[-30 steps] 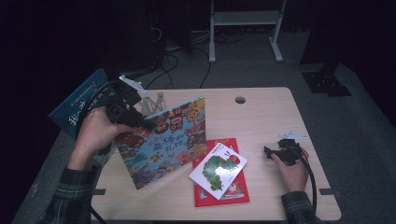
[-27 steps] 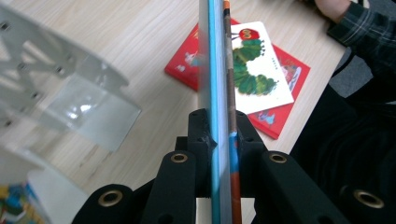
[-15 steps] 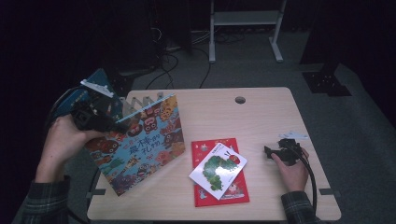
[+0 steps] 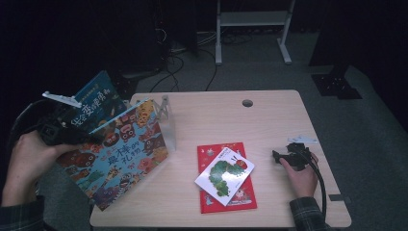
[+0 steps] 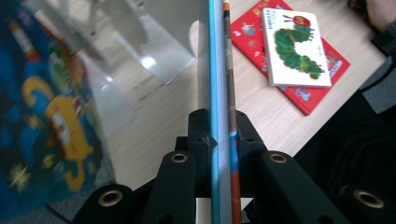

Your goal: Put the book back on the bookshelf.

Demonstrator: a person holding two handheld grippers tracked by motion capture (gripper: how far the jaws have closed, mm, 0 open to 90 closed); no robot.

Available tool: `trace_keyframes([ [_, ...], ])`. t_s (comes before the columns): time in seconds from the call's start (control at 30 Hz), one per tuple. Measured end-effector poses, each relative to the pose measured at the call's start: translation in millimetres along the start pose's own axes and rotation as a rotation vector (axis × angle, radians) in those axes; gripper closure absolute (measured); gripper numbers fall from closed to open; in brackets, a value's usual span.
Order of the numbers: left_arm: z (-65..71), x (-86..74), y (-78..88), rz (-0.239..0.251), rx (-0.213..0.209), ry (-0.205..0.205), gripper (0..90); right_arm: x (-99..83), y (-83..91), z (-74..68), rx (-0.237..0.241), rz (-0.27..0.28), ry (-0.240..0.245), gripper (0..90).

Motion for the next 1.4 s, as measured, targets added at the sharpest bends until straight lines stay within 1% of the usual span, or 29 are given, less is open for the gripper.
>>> trace_keyframes([
  [0.1,-8.0,-9.0,6.8,0.000,0.029,0.023,80.7,0.0,0.0,0.1,0.000,0.000,0.000,17.7],
  [0.23,-18.9,-20.2,15.2,0.002,0.056,0.060,80.7,0.1,-0.1,0.4,-0.002,0.000,-0.001,17.8],
  [0.47,-35.3,-38.3,28.6,0.016,0.083,0.124,80.7,0.1,-0.1,0.6,-0.003,0.000,-0.001,17.7],
  [0.57,-42.5,-44.6,31.8,0.017,0.109,0.143,80.7,0.1,-0.1,0.6,-0.003,0.000,-0.001,17.7],
  [0.7,-52.7,-49.5,30.6,0.011,0.139,0.168,80.7,0.1,-0.1,0.8,-0.005,0.000,-0.002,17.7],
  [0.8,-59.2,-49.2,28.3,0.026,0.152,0.182,80.8,0.3,-0.3,1.2,-0.006,0.001,-0.004,17.8],
  [0.9,-62.3,-46.6,25.0,0.041,0.146,0.190,80.8,0.3,-0.3,1.4,-0.007,0.001,-0.003,17.7],
  [1.0,-66.1,-42.8,21.3,0.050,0.157,0.192,80.8,0.3,-0.3,1.5,-0.008,0.001,-0.005,17.7],
  [1.2,-73.0,-33.7,16.5,0.062,0.213,0.197,80.8,0.3,-0.3,1.6,-0.009,0.001,-0.005,17.7],
  [1.33,-79.0,-29.4,11.4,0.079,0.230,0.208,80.8,0.2,-0.4,1.8,-0.009,0.001,-0.003,17.7],
  [1.4,-81.6,-27.0,7.6,0.091,0.240,0.208,80.8,0.2,-0.3,1.8,-0.009,0.001,-0.003,17.7],
])
Point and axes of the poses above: each handheld gripper's, and its own axes: y roughly backward along the jaws, x roughly out of its top, z roughly to its right, the point moved 7 cm from there along -y, roughly forward along the jaws, and after that the axes turned 3 degrees about z, right-handed, at the moved point
